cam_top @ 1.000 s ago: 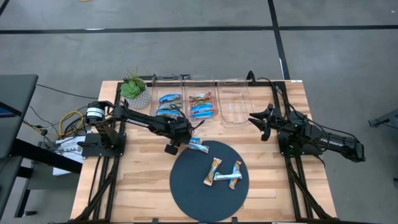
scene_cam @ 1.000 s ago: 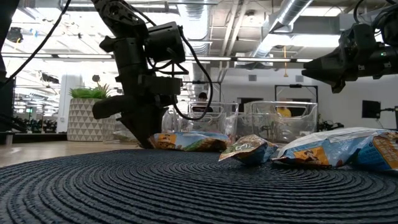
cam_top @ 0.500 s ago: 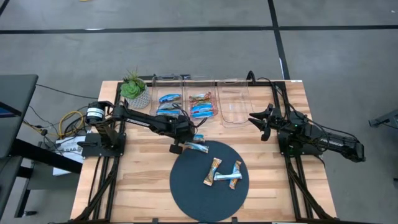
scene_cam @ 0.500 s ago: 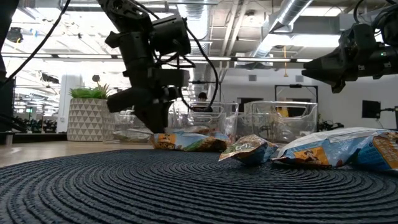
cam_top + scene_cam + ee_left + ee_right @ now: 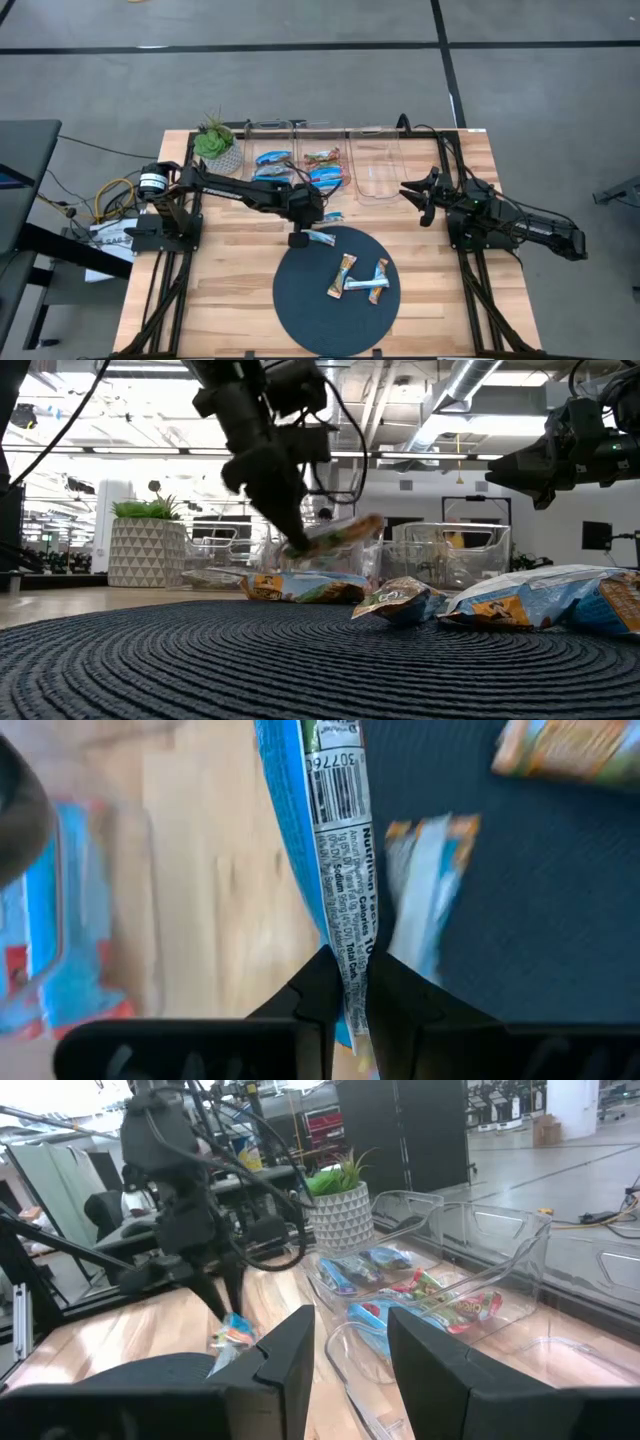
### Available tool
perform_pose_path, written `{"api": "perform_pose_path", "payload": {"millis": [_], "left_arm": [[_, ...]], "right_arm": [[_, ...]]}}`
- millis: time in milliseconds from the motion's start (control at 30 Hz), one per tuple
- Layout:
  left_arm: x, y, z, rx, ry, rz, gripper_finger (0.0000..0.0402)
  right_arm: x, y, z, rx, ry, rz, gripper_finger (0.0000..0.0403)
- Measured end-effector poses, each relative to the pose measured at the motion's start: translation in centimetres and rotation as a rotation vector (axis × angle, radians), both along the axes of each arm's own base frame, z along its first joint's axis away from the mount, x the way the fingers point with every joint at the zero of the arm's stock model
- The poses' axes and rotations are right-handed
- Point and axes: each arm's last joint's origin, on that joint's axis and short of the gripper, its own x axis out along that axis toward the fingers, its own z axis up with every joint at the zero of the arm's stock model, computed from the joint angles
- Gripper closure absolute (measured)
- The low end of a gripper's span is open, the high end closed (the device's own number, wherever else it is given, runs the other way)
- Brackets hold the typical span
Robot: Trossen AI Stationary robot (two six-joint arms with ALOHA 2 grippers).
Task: Pick and place Granola Bars by type
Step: Put the yellow granola bar into the right transparent bin
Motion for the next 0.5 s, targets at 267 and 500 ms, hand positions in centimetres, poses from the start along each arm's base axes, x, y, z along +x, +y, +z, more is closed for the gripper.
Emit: {"api": "perform_pose_path", "payload": {"millis": [267, 500], "left_arm": [[1.9, 0.0, 3.9, -0.11, -0.131, 0.1, 0.0367], [3.5, 0.1, 7.3, -0.175, -0.292, 0.195, 0.0367]], "right_arm": [[0.0, 0.0, 0.0, 0.0, 0.0, 0.0, 0.028], [0.0, 0.1, 0.3, 0.345, -0.131, 0.006, 0.028]]}}
